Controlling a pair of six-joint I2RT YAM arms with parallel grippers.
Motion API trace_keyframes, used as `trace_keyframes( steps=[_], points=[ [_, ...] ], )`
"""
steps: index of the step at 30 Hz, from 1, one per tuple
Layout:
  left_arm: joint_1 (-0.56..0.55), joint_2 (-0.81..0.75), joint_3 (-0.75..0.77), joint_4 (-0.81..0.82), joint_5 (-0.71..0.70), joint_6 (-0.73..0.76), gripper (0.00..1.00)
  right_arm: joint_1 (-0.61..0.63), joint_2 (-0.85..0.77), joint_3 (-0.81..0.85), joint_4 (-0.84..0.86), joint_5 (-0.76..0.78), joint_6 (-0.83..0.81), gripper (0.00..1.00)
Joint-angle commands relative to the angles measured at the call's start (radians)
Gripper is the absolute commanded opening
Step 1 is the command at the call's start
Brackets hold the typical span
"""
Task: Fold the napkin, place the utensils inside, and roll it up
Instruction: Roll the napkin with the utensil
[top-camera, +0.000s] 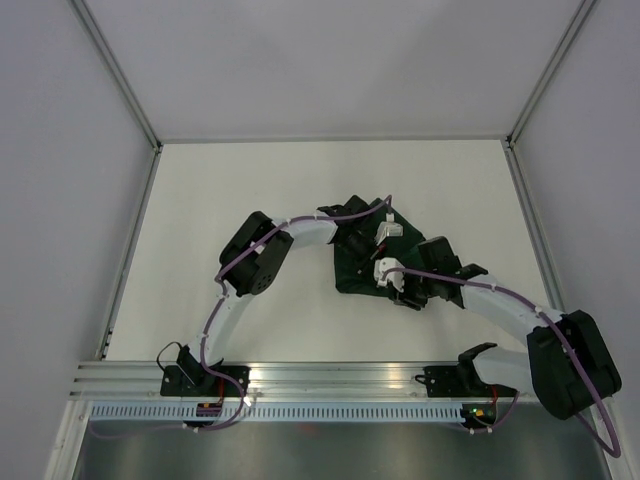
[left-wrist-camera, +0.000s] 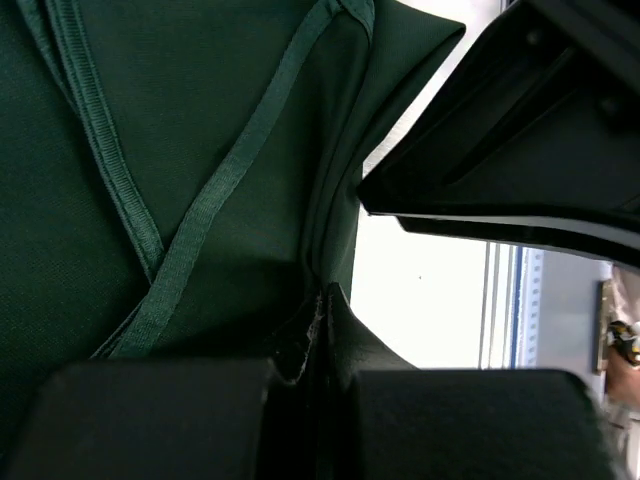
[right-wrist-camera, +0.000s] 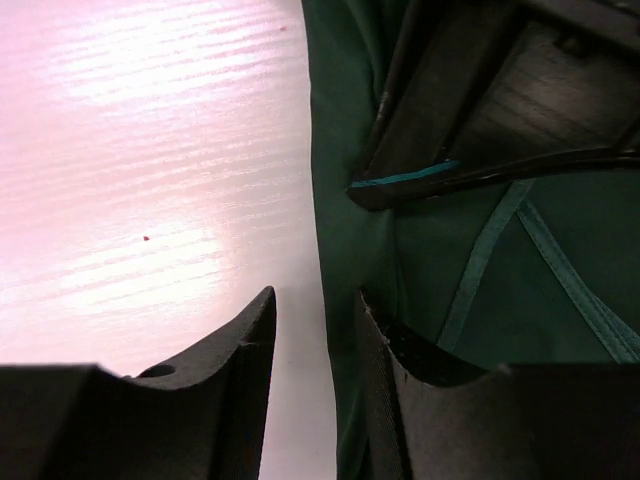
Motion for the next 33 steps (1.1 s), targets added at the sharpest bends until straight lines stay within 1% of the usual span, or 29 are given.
trace_keyframes(
  steps=[1, 5, 10, 23, 29, 33],
  points=[
    [0.018, 0.092, 0.0, -0.072, -0.157, -0.011, 0.02, 0.039, -0.051, -0.055, 0.164, 0.116, -0.054, 0.44],
    [0.022, 0.115, 0.012, -0.088, -0.159, -0.024, 0.02, 0.093, -0.065, -0.083, 0.199, 0.133, -0.049, 0.46],
    [0.027, 0.128, 0.032, -0.095, -0.154, -0.033, 0.02, 0.134, -0.033, -0.092, 0.233, 0.162, -0.044, 0.49],
    [0.038, 0.171, 0.084, -0.166, -0.117, -0.024, 0.02, 0.142, 0.084, -0.065, 0.238, 0.167, -0.069, 0.51],
    [0.051, 0.182, 0.099, -0.189, -0.111, -0.024, 0.02, 0.144, 0.151, -0.034, 0.215, 0.156, -0.087, 0.49],
    [0.077, 0.179, 0.098, -0.194, -0.096, -0.033, 0.02, 0.145, 0.237, 0.003, 0.216, 0.148, -0.089, 0.46]
  ],
)
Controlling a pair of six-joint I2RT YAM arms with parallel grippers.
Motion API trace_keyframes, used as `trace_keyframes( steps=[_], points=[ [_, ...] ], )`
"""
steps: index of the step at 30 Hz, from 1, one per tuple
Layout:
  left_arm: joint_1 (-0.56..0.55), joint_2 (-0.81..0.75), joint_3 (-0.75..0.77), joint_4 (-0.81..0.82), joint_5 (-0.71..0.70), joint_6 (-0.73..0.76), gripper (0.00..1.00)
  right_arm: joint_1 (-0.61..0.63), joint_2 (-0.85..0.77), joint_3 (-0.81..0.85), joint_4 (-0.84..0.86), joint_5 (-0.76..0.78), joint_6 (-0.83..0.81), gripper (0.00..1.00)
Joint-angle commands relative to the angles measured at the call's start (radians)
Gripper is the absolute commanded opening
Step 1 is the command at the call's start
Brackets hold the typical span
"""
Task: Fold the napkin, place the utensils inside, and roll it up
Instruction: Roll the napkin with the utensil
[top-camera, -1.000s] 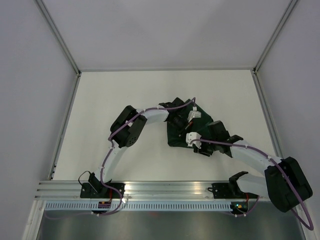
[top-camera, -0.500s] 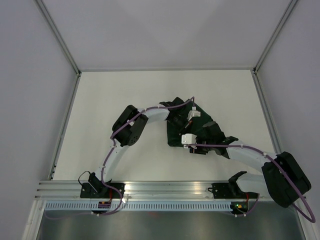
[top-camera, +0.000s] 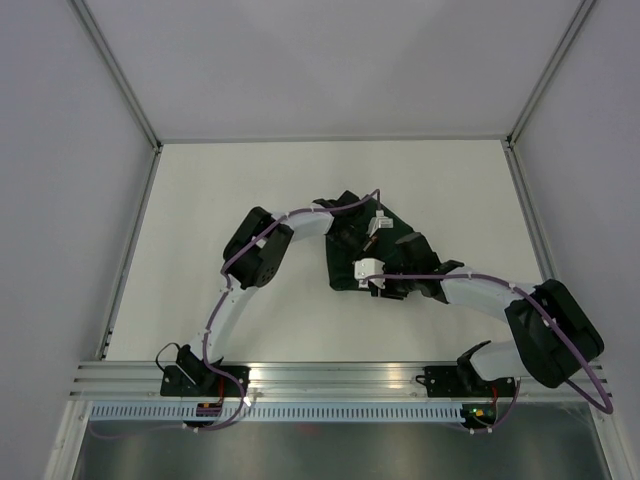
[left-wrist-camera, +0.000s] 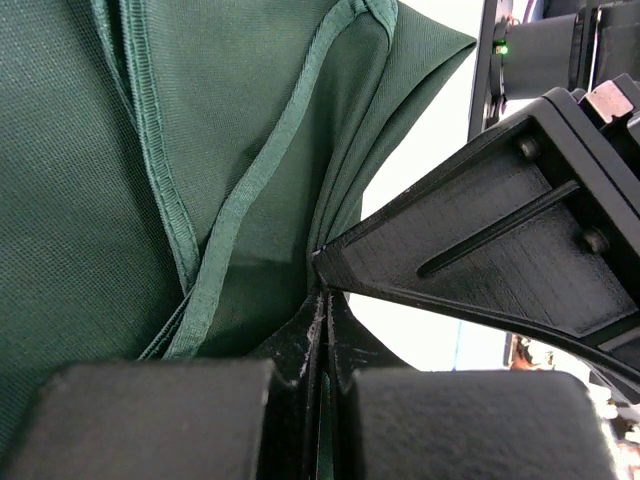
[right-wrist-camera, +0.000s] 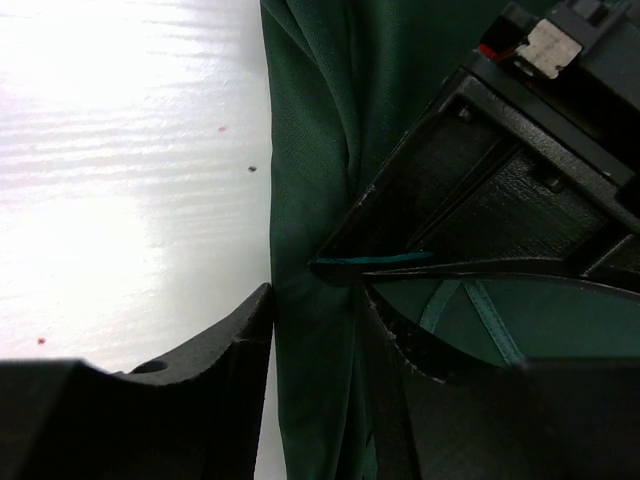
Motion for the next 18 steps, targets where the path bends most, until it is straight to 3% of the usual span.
trace_keyframes(
  steps=[1, 9, 10, 18],
  points=[
    [0.026, 0.079, -0.021, -0.043, -0.19, 0.024, 0.02, 0.009, 0.091, 0.003, -0.043, 0.022, -0.029, 0.46],
    [0.046, 0.094, -0.01, -0.076, -0.137, 0.024, 0.04, 0.033, 0.181, 0.064, -0.1, 0.037, -0.075, 0.43],
    [0.047, 0.096, -0.01, -0.079, -0.128, 0.03, 0.04, 0.035, 0.19, 0.072, -0.117, 0.036, -0.08, 0.38],
    [0.051, 0.082, -0.007, -0.089, -0.062, 0.045, 0.12, 0.036, 0.232, 0.115, -0.193, 0.013, -0.084, 0.29]
  ],
)
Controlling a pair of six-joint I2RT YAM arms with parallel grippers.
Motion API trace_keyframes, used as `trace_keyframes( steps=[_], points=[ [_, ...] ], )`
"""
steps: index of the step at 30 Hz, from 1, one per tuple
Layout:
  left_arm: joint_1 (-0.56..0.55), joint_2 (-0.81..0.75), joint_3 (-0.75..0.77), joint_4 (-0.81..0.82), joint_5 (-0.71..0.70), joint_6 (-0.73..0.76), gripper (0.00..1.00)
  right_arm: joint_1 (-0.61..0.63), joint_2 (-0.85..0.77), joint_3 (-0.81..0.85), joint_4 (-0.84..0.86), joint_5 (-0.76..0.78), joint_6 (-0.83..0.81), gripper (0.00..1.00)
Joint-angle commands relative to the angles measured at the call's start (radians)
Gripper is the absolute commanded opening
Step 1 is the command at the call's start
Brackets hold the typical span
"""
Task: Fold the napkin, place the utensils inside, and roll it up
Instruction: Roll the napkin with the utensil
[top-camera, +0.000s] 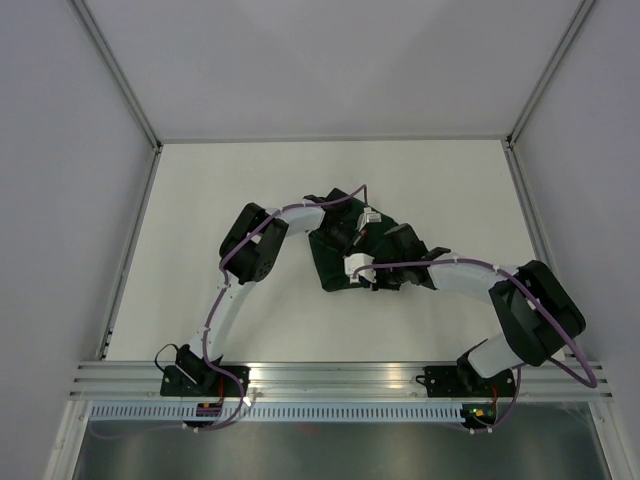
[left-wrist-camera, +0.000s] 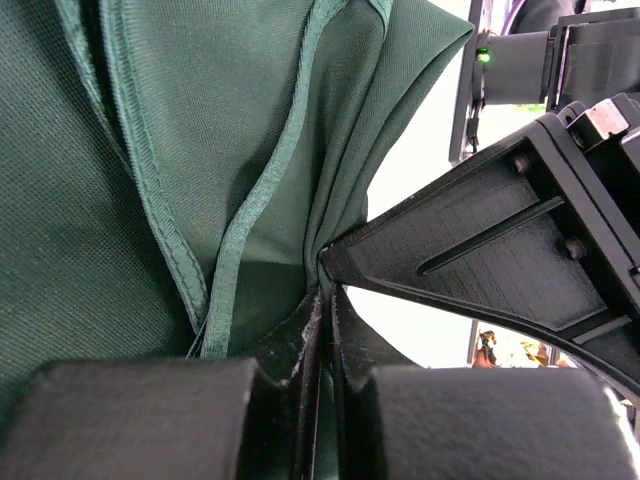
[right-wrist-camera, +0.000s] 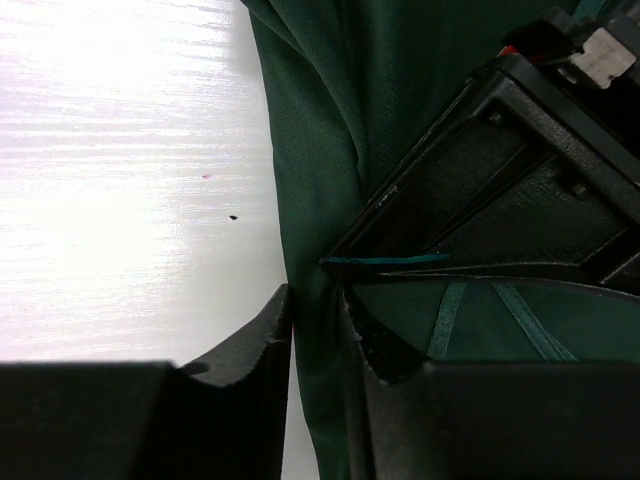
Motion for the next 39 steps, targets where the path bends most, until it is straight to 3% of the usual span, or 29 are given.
trace_keyframes(
  steps=[1, 11, 19, 29, 35, 39],
  points=[
    [-0.018, 0.059, -0.007, -0.023, -0.121, 0.043, 0.13, 0.007, 0.095, -0.012, -0.148, 0.029, -0.036, 0.26],
    [-0.012, 0.002, -0.004, -0.025, -0.115, 0.037, 0.2, 0.008, 0.152, 0.083, -0.284, -0.012, -0.028, 0.13],
    [-0.009, -0.102, -0.009, -0.012, -0.135, 0.011, 0.22, 0.007, 0.183, 0.131, -0.333, -0.046, -0.001, 0.09],
    [0.037, -0.205, -0.046, 0.097, -0.223, -0.149, 0.21, 0.005, 0.246, 0.202, -0.404, -0.081, 0.026, 0.01],
    [0.083, -0.268, -0.084, 0.164, -0.339, -0.247, 0.19, -0.001, 0.265, 0.222, -0.427, -0.092, 0.039, 0.0],
    [0.143, -0.397, -0.18, 0.276, -0.497, -0.348, 0.17, -0.013, 0.301, 0.263, -0.47, -0.115, 0.035, 0.01]
  ],
)
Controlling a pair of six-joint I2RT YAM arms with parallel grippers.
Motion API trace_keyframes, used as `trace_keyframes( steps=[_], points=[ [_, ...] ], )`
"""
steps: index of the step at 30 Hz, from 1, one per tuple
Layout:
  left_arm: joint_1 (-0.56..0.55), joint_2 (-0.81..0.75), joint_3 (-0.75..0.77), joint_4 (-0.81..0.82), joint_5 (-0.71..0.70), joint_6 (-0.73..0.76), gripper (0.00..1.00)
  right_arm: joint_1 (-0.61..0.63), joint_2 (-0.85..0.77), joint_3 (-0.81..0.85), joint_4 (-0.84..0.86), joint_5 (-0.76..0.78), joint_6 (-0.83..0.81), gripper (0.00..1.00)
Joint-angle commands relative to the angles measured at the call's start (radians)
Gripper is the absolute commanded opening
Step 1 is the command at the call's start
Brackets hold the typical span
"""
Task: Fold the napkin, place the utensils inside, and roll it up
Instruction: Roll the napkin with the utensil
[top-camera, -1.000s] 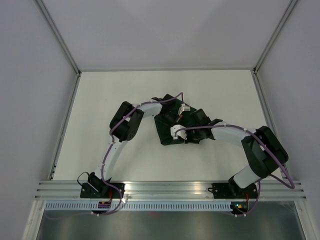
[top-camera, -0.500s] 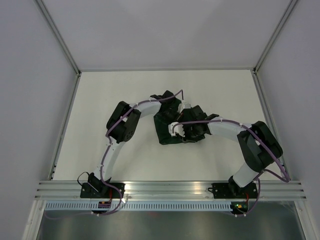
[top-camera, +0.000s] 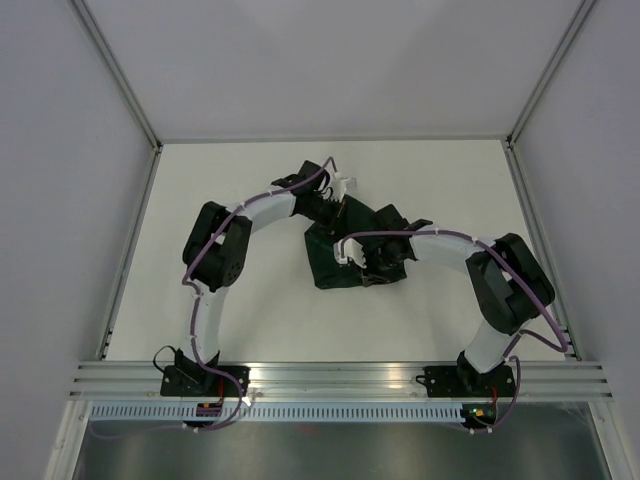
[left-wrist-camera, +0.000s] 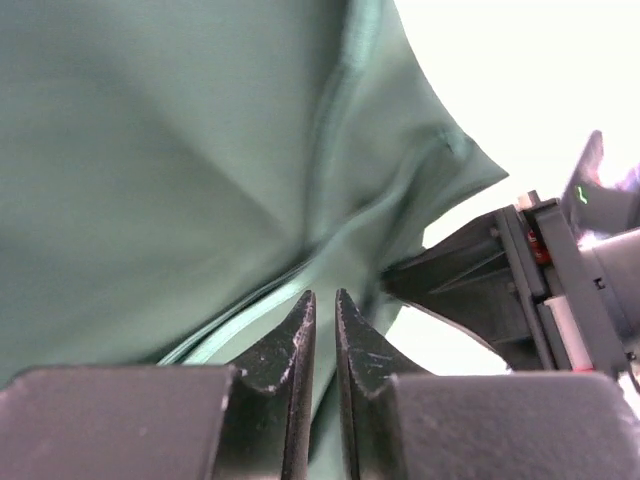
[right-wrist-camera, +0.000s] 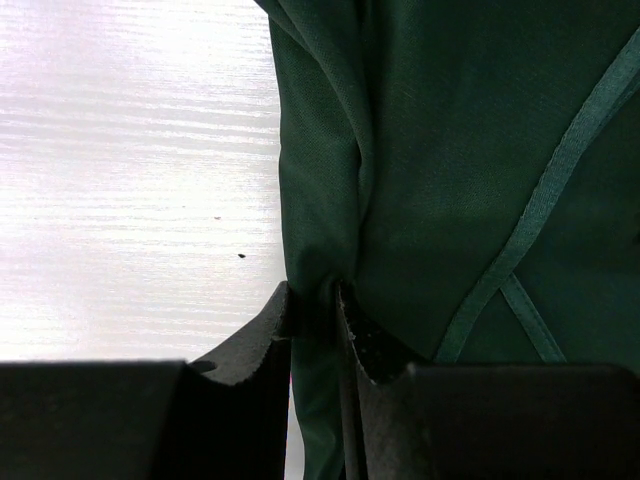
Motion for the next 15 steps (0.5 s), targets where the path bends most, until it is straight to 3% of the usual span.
trace_keyframes(
  steps=[1, 8, 12, 15],
  points=[
    [0.08, -0.177, -0.114, 0.166, -0.2, -0.185, 0.17, -0.003, 0.103, -0.013, -0.18, -0.015, 0.012, 0.01],
    [0.176, -0.557, -0.468, 0.508, -0.534, -0.322, 0.14, -0.048, 0.207, 0.109, -0.343, -0.084, -0.037, 0.0],
    [0.168, -0.777, -0.634, 0.682, -0.65, -0.282, 0.13, -0.071, 0.324, 0.243, -0.501, -0.134, -0.074, 0.0],
    [0.125, -0.912, -0.752, 0.765, -0.711, -0.168, 0.13, -0.097, 0.405, 0.333, -0.596, -0.162, -0.103, 0.01]
  ],
)
